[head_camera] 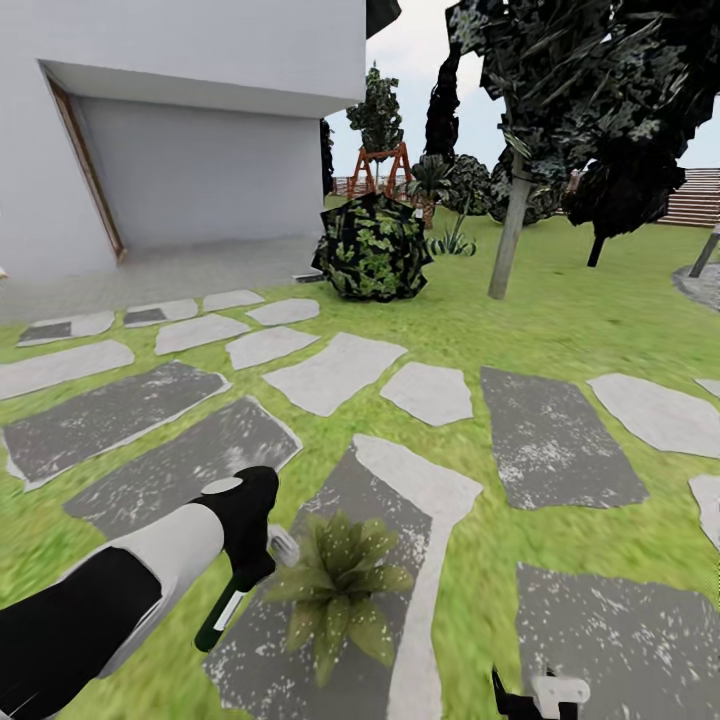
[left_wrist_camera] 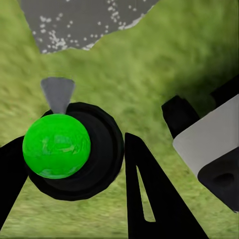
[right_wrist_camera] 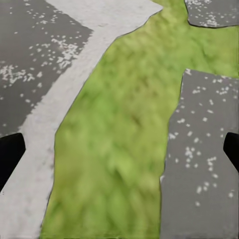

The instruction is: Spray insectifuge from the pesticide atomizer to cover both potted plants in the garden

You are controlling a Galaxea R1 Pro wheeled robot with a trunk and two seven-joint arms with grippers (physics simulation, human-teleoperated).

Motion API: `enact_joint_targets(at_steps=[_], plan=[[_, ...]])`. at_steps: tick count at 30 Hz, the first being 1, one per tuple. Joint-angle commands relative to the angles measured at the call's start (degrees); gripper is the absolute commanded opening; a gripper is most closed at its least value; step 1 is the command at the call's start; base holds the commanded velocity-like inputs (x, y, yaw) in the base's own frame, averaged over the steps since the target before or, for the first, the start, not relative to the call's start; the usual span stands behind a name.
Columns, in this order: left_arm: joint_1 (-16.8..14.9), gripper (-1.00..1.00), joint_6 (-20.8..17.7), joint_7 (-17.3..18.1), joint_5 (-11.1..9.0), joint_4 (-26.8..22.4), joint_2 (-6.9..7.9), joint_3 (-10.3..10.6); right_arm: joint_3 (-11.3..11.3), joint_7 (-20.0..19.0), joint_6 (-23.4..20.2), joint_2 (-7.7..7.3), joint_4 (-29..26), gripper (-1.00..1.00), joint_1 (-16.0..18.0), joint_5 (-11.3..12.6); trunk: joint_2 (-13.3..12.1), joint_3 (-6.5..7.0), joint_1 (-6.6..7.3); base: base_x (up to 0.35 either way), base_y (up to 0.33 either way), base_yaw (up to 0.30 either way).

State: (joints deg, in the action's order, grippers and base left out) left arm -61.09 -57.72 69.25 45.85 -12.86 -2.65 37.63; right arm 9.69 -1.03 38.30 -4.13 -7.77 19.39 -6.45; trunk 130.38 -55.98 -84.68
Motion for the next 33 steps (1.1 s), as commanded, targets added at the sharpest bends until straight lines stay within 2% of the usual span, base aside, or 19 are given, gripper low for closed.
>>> enact_joint_targets(at_steps=[1,16,21,33], plan=[[0.0,-1.0,-0.39,0.54,0.63,-0.08,0.01,-0.11,0.5,-0.11,0.2,0.03,0.04,1.0,0.03,-0.56,0.02,-0.05,0.04,-0.238,0.233,-0.003],[0.81,-1.0,-0.37,0.01,0.8,0.02,0.03,0.05,0.5,-0.11,0.2,0.08,0.04,1.0,0.03,-0.56,0.02,-0.05,0.04,-0.045,0.295,-0.014],[1.37,-1.0,-0.37,0.02,0.71,-0.06,-0.44,0.07,0.5,-0.11,0.2,0.08,0.04,1.0,0.03,-0.56,0.02,-0.05,0.04,0.0,0.308,-0.239],[1.72,-1.0,-0.37,0.07,0.74,-0.01,-0.47,0.03,0.5,-0.11,0.2,0.08,0.04,1.0,0.03,-0.57,0.02,-0.05,0.04,0.0,0.307,-0.264]])
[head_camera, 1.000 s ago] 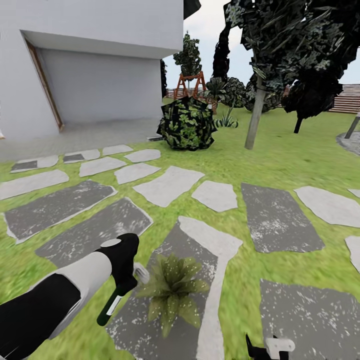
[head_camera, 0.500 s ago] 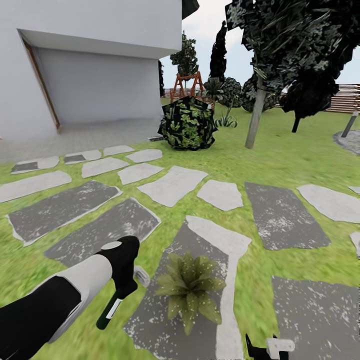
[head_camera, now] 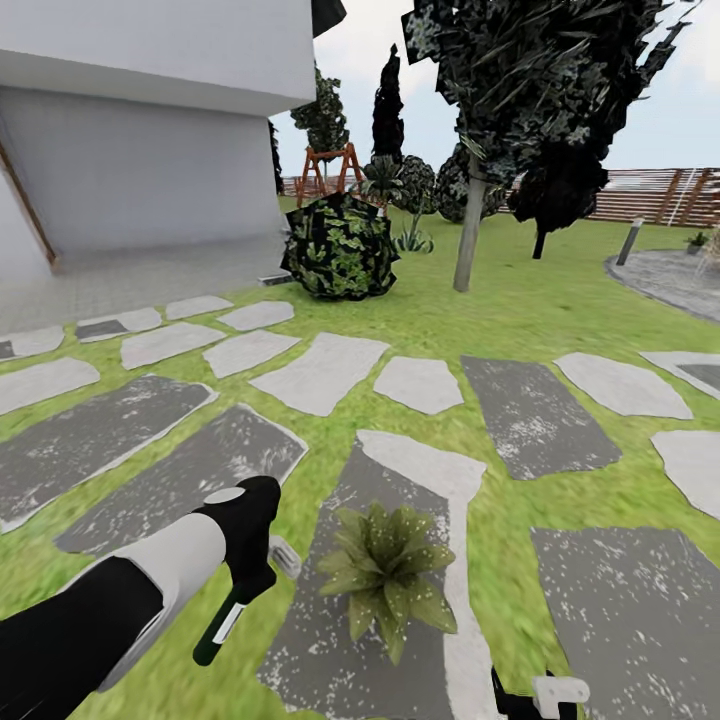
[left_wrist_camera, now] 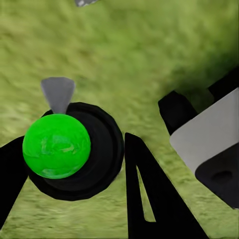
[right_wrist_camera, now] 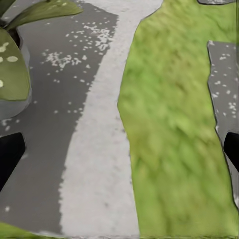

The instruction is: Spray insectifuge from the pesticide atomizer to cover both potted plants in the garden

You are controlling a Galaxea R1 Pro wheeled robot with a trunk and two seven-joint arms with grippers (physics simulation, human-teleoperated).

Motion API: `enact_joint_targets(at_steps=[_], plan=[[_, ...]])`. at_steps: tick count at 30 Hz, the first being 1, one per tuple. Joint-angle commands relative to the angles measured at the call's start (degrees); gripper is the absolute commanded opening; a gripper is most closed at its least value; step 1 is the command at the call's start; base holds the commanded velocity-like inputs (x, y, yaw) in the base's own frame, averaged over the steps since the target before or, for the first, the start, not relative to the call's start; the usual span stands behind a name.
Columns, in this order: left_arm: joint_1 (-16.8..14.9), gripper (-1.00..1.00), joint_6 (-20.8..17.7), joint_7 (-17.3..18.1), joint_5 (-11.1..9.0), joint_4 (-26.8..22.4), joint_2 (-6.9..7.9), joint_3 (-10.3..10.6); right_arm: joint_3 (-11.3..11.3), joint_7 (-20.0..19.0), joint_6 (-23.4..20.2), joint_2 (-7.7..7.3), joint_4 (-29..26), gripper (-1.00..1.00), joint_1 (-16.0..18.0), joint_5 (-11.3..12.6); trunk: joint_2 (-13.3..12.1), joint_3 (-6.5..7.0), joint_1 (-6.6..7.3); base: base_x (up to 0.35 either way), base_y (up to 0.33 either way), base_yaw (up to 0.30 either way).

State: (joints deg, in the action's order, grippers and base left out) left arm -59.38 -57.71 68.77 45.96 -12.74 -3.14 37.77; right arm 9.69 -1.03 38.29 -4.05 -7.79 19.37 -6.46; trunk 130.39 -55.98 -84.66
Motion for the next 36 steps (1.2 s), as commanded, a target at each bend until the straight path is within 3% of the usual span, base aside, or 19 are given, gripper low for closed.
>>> enact_joint_targets(at_steps=[1,8,19,25,27,31,33,34,36], plan=[[0.39,-1.0,-0.39,0.56,0.61,-0.14,-0.03,-0.09,0.5,-0.11,0.2,0.01,0.06,1.0,0.05,-0.55,0.02,-0.05,0.01,0.0,0.307,-0.265],[1.84,-1.0,-0.39,0.49,0.7,-0.38,-0.2,-0.31,0.5,-0.11,0.2,0.0,0.06,1.0,0.05,-0.57,0.02,-0.05,0.01,0.019,0.281,-0.265],[1.81,-1.0,-0.46,0.36,0.83,-1.81,-1.59,-0.38,0.5,-0.1,0.2,-0.07,0.14,1.0,0.05,-0.57,0.02,-0.05,0.01,0.042,0.021,-0.265],[1.91,-1.0,-0.48,-3.68,0.61,-1.44,-1.82,-0.84,0.5,-0.08,0.2,-0.08,0.14,1.0,0.05,-0.57,0.02,-0.05,0.01,0.0,0.0,-0.249],[2.33,-1.0,-0.48,-5.66,0.51,-1.25,-1.58,-1.96,0.5,-0.07,0.2,-0.08,0.14,1.0,0.05,-0.57,0.02,-0.05,0.01,0.0,0.0,-0.09],[4.0,-1.0,-0.48,-13.2,0.39,-1.05,-1.45,-6.15,0.43,-0.17,0.18,-0.08,0.12,1.0,0.05,-0.63,0.02,-0.05,0.01,0.0,0.0,-0.013],[5.95,-1.0,-0.48,-17.58,0.16,-1.06,-1.44,-9.49,0.42,-0.23,0.13,-0.12,0.14,1.0,0.05,-0.65,0.02,-0.05,0.01,0.0,0.0,-0.002],[6.67,-1.0,-0.48,-18.44,0.1,-1.08,-1.43,-11.1,0.42,-0.26,0.12,-0.15,0.14,1.0,0.05,-0.7,0.02,-0.05,0.01,0.0,0.0,0.0],[7.01,-1.0,-0.46,-18.78,0.04,-1.19,-1.45,-12.21,0.42,-0.28,0.11,-0.16,0.14,1.0,0.05,-0.73,0.02,-0.05,0.01,0.0,0.0,0.0]])
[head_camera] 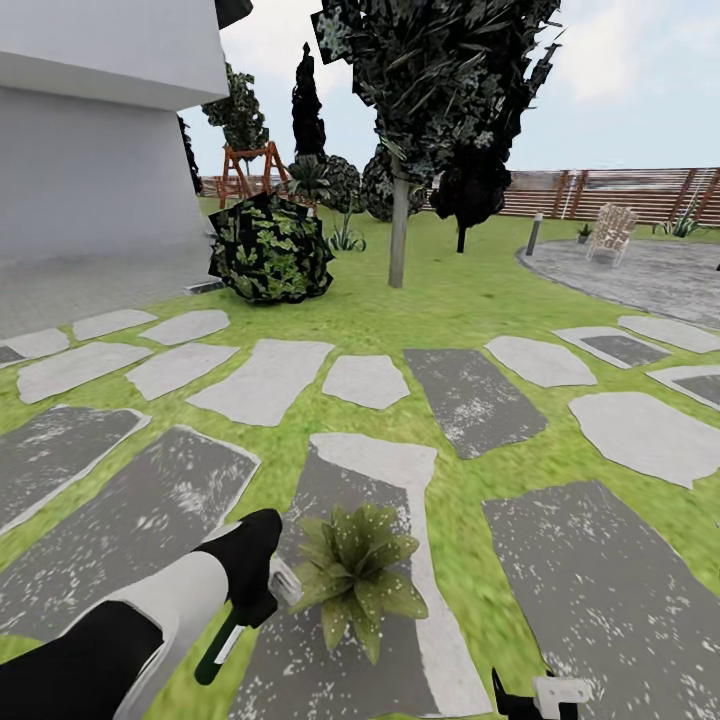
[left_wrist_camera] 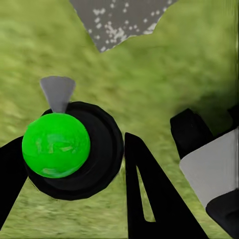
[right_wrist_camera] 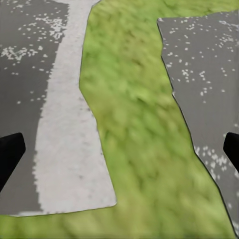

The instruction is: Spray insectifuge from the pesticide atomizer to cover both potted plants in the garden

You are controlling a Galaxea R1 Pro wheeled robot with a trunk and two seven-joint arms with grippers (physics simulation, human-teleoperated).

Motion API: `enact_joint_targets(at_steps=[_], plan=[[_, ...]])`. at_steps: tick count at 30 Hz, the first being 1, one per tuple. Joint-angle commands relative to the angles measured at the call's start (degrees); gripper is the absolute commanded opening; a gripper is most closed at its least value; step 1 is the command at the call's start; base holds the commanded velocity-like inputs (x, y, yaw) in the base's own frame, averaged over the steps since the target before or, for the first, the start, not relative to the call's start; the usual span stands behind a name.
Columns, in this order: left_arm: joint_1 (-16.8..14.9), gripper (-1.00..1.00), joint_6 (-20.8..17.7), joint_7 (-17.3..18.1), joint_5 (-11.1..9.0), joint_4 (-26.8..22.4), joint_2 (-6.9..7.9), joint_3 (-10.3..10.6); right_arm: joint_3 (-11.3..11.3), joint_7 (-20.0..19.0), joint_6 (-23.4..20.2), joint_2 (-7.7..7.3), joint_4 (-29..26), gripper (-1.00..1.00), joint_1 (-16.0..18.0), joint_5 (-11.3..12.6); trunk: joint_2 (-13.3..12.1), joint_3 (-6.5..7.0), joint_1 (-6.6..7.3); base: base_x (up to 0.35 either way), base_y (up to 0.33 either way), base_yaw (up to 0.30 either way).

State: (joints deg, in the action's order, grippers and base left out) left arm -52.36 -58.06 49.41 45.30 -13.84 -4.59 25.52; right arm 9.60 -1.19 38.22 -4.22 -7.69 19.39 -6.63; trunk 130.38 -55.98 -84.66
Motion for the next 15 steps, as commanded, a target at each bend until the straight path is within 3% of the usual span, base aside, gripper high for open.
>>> enact_joint_targets(at_steps=[1,9,15], plan=[[0.05,-1.0,-0.11,0.52,0.69,-0.22,-0.03,-0.17,0.5,-0.13,0.18,-0.01,0.04,1.0,0.03,-0.56,0.02,-0.05,0.01,0.0,0.0,0.0],[1.0,-1.0,-0.07,0.53,0.36,0.0,-0.45,-0.55,0.5,0.03,0.19,0.06,0.04,1.0,0.03,-0.49,0.02,-0.05,0.01,0.011,0.012,0.0],[1.87,-1.0,-0.09,0.36,0.32,-0.01,0.05,-0.63,0.5,0.04,0.19,0.09,0.04,1.0,0.03,-0.49,0.02,-0.05,0.01,0.056,0.226,-0.034]])
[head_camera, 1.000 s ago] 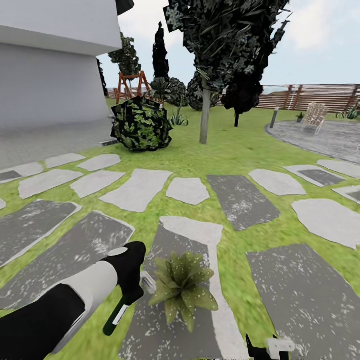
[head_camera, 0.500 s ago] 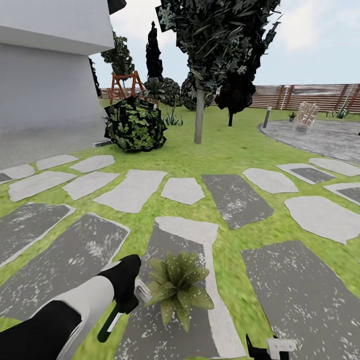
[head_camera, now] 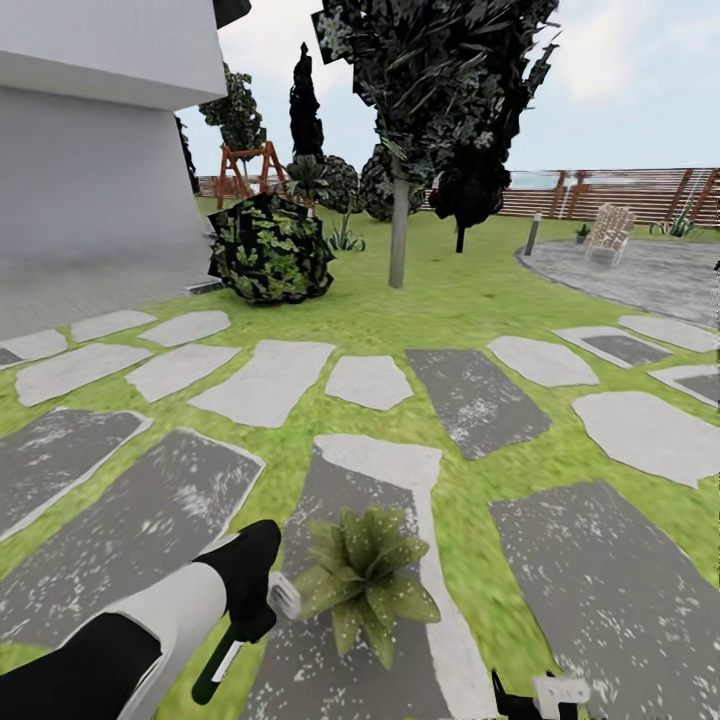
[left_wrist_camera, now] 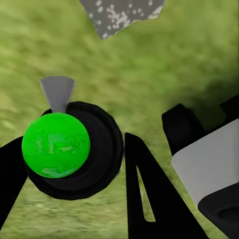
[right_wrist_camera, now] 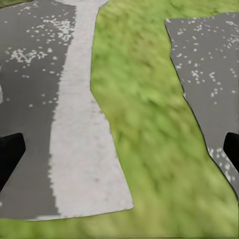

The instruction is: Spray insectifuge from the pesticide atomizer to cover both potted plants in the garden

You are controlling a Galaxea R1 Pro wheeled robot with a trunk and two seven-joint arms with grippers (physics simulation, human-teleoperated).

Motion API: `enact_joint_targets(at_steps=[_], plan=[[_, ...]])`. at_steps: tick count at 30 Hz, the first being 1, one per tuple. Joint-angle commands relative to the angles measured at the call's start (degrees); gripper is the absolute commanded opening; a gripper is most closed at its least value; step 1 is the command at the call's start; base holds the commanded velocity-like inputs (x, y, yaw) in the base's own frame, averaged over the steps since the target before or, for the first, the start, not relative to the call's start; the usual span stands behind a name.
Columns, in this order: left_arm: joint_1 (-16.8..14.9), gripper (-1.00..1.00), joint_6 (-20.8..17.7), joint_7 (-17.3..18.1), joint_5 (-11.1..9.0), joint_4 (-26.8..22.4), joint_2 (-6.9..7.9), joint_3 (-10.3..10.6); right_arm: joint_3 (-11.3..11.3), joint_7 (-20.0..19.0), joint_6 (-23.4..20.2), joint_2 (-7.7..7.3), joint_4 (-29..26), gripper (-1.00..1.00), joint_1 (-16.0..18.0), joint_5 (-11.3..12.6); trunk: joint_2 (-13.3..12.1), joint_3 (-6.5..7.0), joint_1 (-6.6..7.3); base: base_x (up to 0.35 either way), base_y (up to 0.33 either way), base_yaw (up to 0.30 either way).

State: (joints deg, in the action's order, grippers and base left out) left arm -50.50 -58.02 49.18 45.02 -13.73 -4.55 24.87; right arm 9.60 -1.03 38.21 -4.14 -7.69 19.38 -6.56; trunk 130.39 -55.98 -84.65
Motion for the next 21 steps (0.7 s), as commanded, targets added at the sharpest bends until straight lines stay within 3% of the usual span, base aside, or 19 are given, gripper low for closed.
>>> enact_joint_targets(at_steps=[1,11,21], plan=[[0.02,-1.0,-0.14,0.58,0.59,-0.1,0.06,0.05,0.5,-0.11,0.2,0.01,0.05,1.0,0.04,-0.56,0.02,-0.05,0.01,0.01,0.296,-0.19],[0.05,-1.0,-0.11,0.56,0.59,-0.24,0.09,0.06,0.51,-0.09,0.2,-0.08,0.05,1.0,0.04,-0.53,0.02,-0.05,0.01,0.004,0.307,-0.259],[0.05,-1.0,-0.08,0.56,0.59,-0.46,-0.2,0.15,0.51,-0.07,0.2,-0.08,0.07,1.0,0.04,-0.51,0.02,-0.05,0.01,0.146,0.299,-0.266]])
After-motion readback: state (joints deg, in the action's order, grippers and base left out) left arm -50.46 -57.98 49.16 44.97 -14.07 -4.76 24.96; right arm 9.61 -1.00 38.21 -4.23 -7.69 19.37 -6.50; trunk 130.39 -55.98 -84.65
